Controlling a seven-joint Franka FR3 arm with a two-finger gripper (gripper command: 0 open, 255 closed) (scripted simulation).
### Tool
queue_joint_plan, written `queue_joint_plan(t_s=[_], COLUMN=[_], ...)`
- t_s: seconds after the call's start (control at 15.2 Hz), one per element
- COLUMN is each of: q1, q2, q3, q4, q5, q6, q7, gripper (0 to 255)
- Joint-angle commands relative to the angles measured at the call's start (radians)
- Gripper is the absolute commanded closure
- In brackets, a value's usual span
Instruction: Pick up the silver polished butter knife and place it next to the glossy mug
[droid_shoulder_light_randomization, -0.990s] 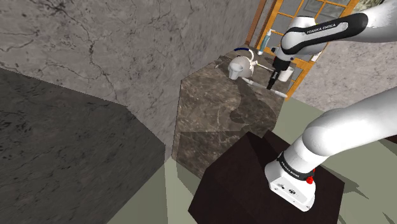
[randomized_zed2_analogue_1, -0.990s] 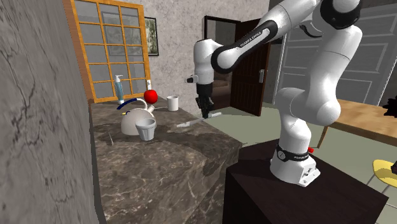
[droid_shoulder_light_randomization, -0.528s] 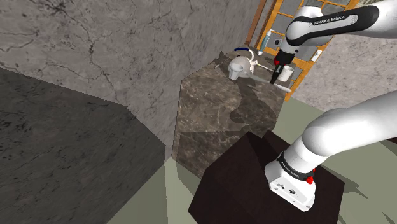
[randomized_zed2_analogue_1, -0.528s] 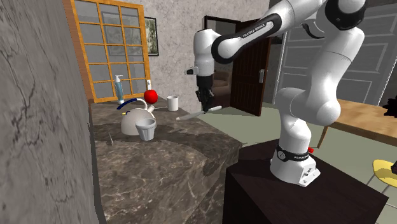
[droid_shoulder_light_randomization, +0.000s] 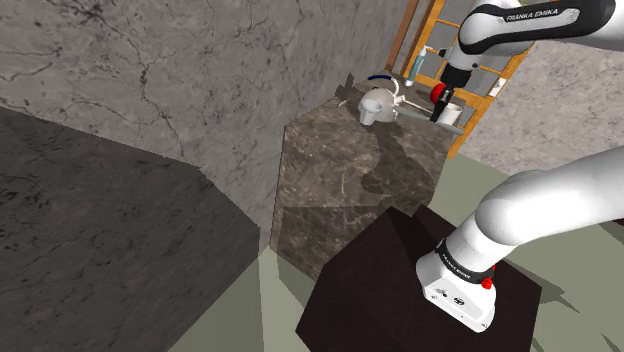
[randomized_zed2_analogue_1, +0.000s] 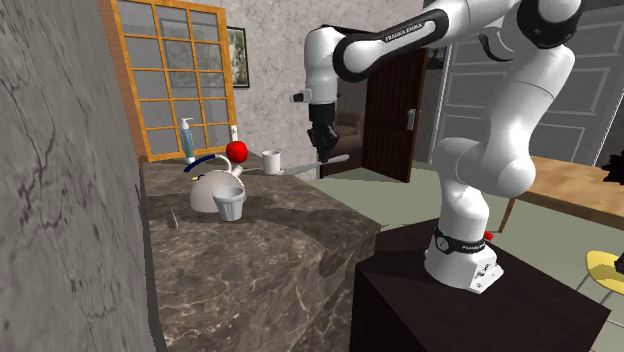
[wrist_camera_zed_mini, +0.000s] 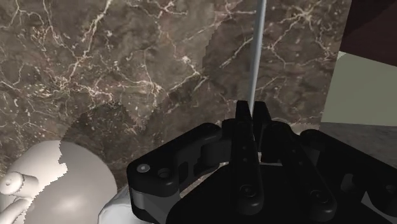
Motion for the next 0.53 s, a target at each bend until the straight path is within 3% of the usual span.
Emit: queue_joint_plan(t_s=[0.0, 0.46], q1=[0.002, 0.022], q2=[0.032, 0.297], q3=[-0.019, -0.161], q4=[0.039, 0.275], q5=[0.005, 0.093], q6=[-0.005, 0.028], q7=[-0.024, -0.211], gripper=[255, 255])
